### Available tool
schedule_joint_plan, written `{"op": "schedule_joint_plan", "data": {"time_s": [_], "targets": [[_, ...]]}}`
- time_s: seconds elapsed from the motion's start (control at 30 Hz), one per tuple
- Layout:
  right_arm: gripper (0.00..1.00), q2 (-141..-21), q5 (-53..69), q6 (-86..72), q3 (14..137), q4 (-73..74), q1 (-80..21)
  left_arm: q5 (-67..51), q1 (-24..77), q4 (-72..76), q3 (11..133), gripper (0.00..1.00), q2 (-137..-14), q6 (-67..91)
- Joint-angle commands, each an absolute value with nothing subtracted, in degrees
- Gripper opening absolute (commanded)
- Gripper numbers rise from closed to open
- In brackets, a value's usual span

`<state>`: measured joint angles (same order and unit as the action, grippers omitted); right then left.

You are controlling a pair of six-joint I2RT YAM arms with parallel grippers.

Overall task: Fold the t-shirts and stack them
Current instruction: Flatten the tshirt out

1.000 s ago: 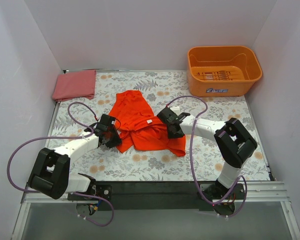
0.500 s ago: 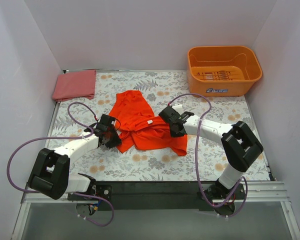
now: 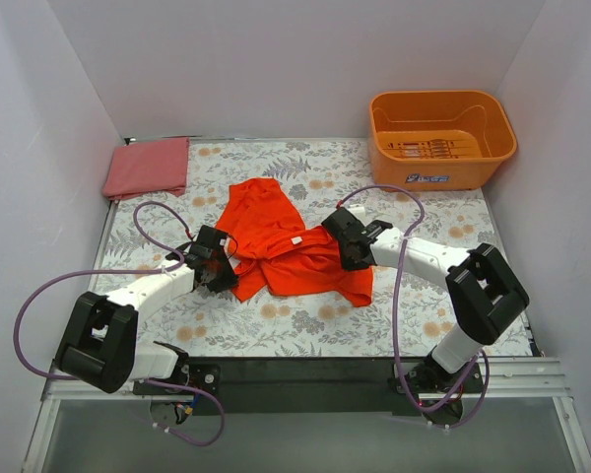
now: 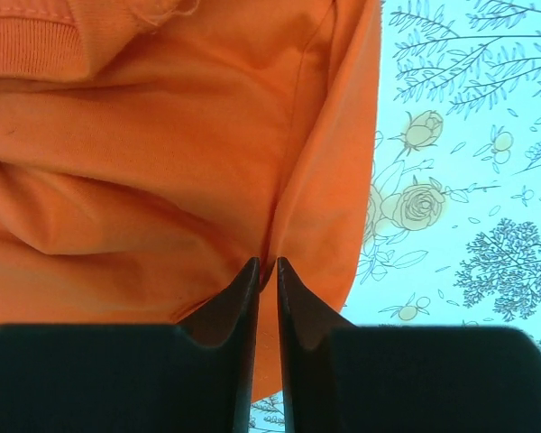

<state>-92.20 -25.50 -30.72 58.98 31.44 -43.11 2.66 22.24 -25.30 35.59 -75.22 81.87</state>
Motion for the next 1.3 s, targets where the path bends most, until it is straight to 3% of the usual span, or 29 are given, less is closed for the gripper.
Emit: {"op": "schedule_joint_plan", "data": {"time_s": [0.0,0.2,0.4,0.53,0.67,1.03,1.27], "targets": [[0.20,-93.25,-24.17,-30.23,58.89,29.53,-42.98,4.04,21.97,-25.84,35.16,0.15,-74.36,81.74],[0.17,-93.08,-23.29,-29.97,57.83,29.00,-42.01,4.13,22.06,-25.93,35.24,0.15,-74.53,81.74],[0.02,-91.32,-23.99,-29.45,56.87,29.27,-40.78,4.22,21.97,-25.93,35.16,0.14,-74.44,81.74],[0.01,-87.46,-26.54,-27.25,55.29,30.23,-37.10,4.66,21.97,-26.19,35.24,0.04,-74.71,81.83],[0.01,-82.81,-26.89,-23.82,51.17,30.23,-26.32,4.31,22.06,-26.80,35.51,0.01,-76.11,81.65],[0.01,-80.42,-24.35,-17.06,51.85,29.09,-3.72,8.52,21.62,-31.02,37.88,0.00,-78.84,79.28],[0.01,-79.37,-21.01,-17.40,50.89,27.86,-0.61,8.35,15.57,-33.48,38.67,0.01,-78.76,76.38]]}}
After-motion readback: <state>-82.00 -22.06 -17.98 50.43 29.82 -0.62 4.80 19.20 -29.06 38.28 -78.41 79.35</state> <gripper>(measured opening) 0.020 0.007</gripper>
